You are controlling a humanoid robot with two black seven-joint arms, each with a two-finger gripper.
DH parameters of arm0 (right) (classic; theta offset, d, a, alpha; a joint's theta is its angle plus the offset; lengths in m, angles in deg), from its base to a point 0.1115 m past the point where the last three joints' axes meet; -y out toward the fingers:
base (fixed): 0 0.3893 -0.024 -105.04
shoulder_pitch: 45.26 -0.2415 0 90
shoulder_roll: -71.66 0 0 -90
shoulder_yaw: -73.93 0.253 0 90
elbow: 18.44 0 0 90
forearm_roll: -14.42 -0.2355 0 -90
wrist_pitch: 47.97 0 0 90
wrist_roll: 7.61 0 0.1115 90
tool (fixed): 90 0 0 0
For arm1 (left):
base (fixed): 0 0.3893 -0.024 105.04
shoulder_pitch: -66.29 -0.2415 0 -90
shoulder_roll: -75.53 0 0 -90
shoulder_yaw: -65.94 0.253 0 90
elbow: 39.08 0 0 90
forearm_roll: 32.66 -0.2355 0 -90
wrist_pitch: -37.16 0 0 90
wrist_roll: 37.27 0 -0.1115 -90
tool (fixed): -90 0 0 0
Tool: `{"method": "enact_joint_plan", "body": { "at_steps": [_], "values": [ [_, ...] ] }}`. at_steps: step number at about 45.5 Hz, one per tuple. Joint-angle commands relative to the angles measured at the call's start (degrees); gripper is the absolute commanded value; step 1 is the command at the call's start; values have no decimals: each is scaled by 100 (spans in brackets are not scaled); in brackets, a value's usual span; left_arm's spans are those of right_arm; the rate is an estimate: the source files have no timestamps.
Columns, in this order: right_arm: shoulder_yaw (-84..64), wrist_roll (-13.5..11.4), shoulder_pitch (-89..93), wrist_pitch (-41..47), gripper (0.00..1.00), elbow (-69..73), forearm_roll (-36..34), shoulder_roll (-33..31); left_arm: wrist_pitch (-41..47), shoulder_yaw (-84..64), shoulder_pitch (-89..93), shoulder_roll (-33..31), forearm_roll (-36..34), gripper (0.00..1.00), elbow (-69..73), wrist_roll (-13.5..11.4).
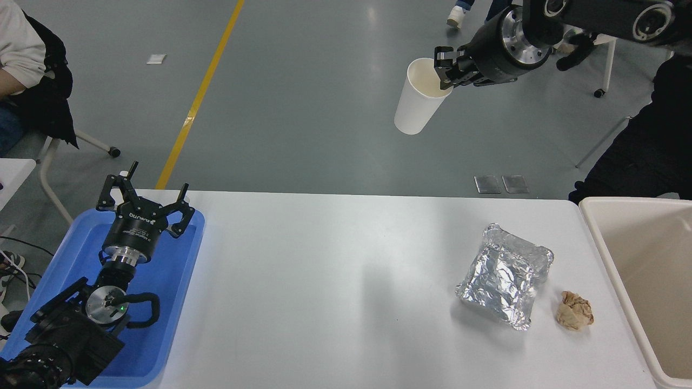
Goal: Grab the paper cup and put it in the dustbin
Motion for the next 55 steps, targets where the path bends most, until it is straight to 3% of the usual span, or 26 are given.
{"method": "enact_joint_plan", "body": {
  "at_steps": [1, 8, 16, 23, 32, 55],
  "values": [
    [-138, 0, 278, -74, 0, -68, 15, -563, 0, 1, 0, 0, -5, 100, 0, 0],
    [-287, 0, 796, -302, 0, -392, 208, -1311, 0, 1, 0, 0, -5, 100, 0, 0],
    [-243, 9, 2070, -408, 0, -2034, 200, -1725, 0, 1, 0, 0, -5, 100, 0, 0],
    [11, 9, 3459, -426, 0, -3793, 112, -1734, 0, 1, 0, 0, -5, 100, 0, 0],
    [539, 17, 4514, -566, 0, -4401, 112, -1734, 0, 1, 0, 0, -5, 100, 0, 0],
    [1180, 0, 6483, -2956, 0, -4999, 94, -1365, 0, 1, 0, 0, -5, 100, 0, 0]
  ]
}}
